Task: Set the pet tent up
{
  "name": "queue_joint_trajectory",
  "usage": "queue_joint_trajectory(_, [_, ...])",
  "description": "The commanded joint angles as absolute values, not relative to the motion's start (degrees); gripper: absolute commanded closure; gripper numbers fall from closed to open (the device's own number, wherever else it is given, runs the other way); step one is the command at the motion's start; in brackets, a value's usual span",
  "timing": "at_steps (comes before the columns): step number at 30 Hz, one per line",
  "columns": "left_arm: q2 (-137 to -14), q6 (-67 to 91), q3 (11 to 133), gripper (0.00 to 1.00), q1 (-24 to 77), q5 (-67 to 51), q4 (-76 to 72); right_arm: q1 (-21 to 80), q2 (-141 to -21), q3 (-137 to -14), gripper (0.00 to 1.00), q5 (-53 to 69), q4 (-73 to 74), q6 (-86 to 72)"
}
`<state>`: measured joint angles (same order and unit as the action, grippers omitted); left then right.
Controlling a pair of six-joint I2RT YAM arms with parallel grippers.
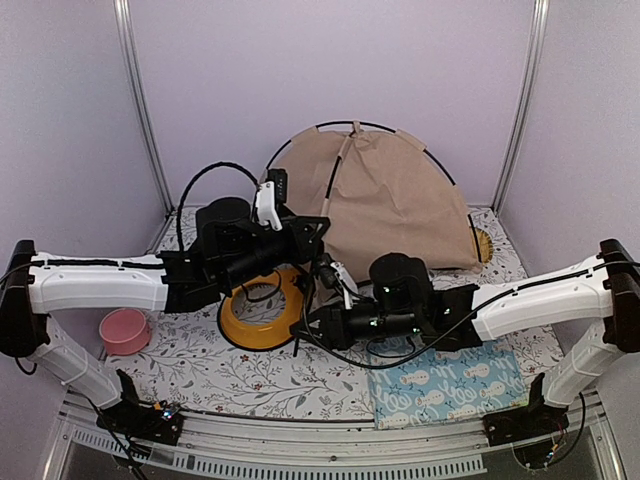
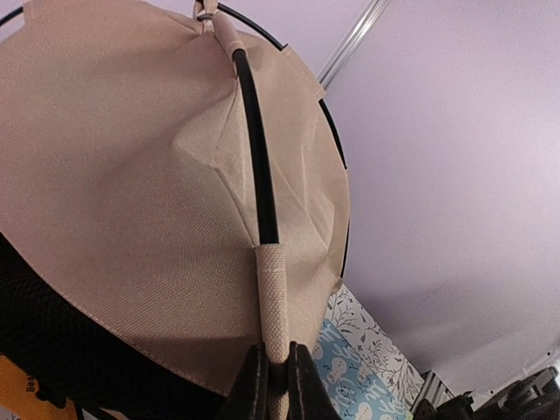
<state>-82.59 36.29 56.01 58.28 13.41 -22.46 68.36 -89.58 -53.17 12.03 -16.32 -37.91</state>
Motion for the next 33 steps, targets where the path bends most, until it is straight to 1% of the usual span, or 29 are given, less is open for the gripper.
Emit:
queue_joint_trajectory(1, [-82.65,34.18,58.09,1.00,58.66,14.81,-26.34,68.76,-90.40,-54.55,0.73,10.52,-16.33,-37.82])
queue_joint_trajectory(3, [-82.38,33.89,58.01,1.00,58.66,14.62,-25.96,68.75,-90.23,-54.84,0.83,10.05,-15.91,-37.72])
queue_joint_trajectory(4, [-82.28,33.70,57.93,1.00,58.67,14.41,-25.75,68.74,-90.08,-55.13,0.89,9.76,-15.58,-37.64])
queue_joint_trajectory(7, [-81.58,32.36,57.76,1.00,58.67,13.31,-24.63,68.69,-89.41,-55.80,1.00,9.14,-14.53,-37.29])
queue_joint_trajectory(8, [-81.30,31.76,57.68,0.98,58.66,13.02,-24.06,68.75,-89.13,-56.16,1.00,8.91,-14.16,-37.06])
queue_joint_trajectory(9, [-80.84,31.13,57.54,0.94,58.64,12.69,-23.53,68.73,-88.86,-56.43,1.00,8.79,-13.77,-36.72])
queue_joint_trajectory(11, [-79.89,30.24,56.80,0.84,58.70,12.24,-22.74,68.72,-88.40,-56.90,1.00,8.58,-13.02,-36.27])
queue_joint_trajectory(13, [-78.39,29.56,55.51,0.72,58.65,11.99,-22.69,68.72,-88.04,-57.32,1.00,8.65,-12.60,-35.84])
queue_joint_trajectory(17, [-75.15,28.46,52.85,0.55,58.60,11.97,-22.48,68.37,-87.98,-58.18,1.00,9.65,-11.98,-35.43])
queue_joint_trajectory(23, [-69.31,25.45,49.19,0.36,58.53,11.75,-22.55,67.08,-87.85,-58.83,1.00,11.55,-11.78,-35.45])
queue_joint_trajectory(26, [-65.92,24.20,46.10,0.32,58.52,12.28,-23.61,66.25,-87.89,-59.38,1.00,12.88,-11.69,-35.47])
queue_joint_trajectory(29, [-62.37,23.80,42.35,0.31,58.41,13.99,-24.36,65.35,-87.98,-59.95,1.00,14.58,-11.78,-35.49])
queue_joint_trajectory(33, [-57.90,23.74,36.49,0.35,58.26,16.90,-24.83,64.24,-87.75,-60.70,1.00,16.92,-11.85,-35.55])
